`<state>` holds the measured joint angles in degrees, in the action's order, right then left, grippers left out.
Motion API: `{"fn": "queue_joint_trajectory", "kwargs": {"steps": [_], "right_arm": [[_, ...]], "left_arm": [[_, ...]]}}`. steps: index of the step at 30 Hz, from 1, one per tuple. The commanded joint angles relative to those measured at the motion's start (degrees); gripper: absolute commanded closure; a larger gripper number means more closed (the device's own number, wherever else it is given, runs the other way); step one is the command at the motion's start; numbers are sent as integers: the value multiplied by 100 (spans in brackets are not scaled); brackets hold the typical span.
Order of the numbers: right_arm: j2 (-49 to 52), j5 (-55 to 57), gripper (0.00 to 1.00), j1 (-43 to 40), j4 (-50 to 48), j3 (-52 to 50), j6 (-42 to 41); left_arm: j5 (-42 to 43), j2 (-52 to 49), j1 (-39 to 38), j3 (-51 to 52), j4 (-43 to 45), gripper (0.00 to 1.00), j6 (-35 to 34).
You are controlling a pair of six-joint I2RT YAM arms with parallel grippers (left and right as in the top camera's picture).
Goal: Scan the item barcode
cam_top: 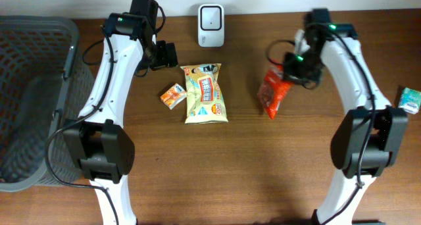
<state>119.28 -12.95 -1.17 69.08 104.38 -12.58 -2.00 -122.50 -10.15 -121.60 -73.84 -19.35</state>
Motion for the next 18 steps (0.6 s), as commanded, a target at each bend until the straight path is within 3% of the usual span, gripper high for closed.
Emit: {"fn": "queue_joint_trajectory", "kwargs": {"steps": [1,3,5,6,8,9,10,11,13,15,18], "right_arm": [[2,940,61,-413,164,-111,-33],[-9,1178,45,-533,577,219,-35],[-9,1032,39,-468,922,597,-35],[-9,623,38,-391,999,664,-35],[-2,-339,48,-170,859,588,-39],[15,-435,47,-9,605,483,-157],[15,-264,47,144,348,297,-791],[15,302,46,293,170,37,-2114],[17,752,43,448,-122,-437,-3316],[20,758,38,535,-695,-1069,-3751],[28,699,32,542,-1797,-1910,-3746]], "left_arm": [[-39,-57,9,-15,9,1,-57],[-39,-57,9,-15,9,1,-57],[-39,-57,9,-15,9,1,-57],[-39,-57,9,-15,9,1,-57],[-39,-57,9,-15,9,1,-57],[-39,-57,9,-15,9,1,-57],[-39,-57,9,-15,9,1,-57],[-39,-57,9,-15,9,1,-57],[-39,-57,11,-15,9,1,-57],[-39,-57,9,-15,9,1,-57],[-39,-57,9,-15,9,1,-57]]}}
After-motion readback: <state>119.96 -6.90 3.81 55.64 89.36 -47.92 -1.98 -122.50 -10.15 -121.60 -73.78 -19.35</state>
